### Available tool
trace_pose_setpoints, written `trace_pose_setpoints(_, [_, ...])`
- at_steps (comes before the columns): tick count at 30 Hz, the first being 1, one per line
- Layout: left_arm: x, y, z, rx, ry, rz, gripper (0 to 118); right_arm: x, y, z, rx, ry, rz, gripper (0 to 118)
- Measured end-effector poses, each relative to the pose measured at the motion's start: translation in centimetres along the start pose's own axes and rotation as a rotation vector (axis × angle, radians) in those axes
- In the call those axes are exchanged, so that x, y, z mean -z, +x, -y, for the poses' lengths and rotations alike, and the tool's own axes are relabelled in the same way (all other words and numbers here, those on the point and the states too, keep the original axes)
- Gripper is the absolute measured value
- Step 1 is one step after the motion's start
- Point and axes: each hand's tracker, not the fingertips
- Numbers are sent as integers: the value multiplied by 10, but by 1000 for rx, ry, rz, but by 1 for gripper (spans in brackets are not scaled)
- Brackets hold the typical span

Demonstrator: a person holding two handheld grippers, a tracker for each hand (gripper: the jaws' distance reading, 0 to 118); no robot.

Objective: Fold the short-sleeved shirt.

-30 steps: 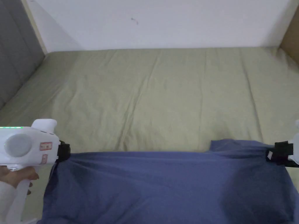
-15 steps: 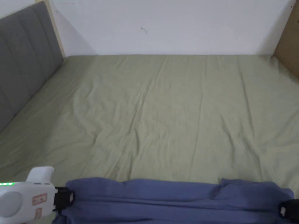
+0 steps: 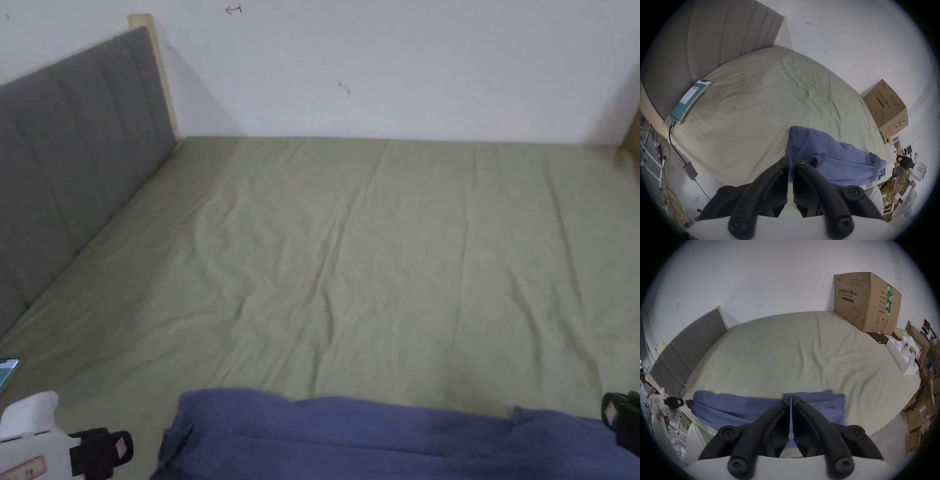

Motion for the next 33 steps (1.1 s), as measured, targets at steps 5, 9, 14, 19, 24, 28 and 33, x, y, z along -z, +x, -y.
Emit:
trace_pose_setpoints(5, [13, -33, 16, -261, 9, 206, 16, 24, -59, 18, -89, -47, -84, 3])
trace_pose_setpoints(9, [42, -45, 22, -412, -38, 290, 91, 34, -92, 33, -94, -110, -168, 3])
trace_pose_setpoints(14, [93, -46, 30, -528, -61, 414, 94, 49, -110, 38, -144, -162, -185, 3])
trace_pose_setpoints(19, [126, -54, 25, -663, -71, 495, 15, 58, -110, 34, -118, -178, -190, 3])
trace_pose_setpoints(24, [126, -44, 23, -635, -108, 442, 13, 64, -103, 35, -116, -193, -170, 3])
trace_pose_setpoints(28, [100, -24, -3, -455, -87, 393, 13, 64, -83, 35, -55, -199, -159, 3])
trace_pose_setpoints(33, [50, 72, -36, -163, -2, 491, 13, 53, -45, 37, 37, -172, -141, 3])
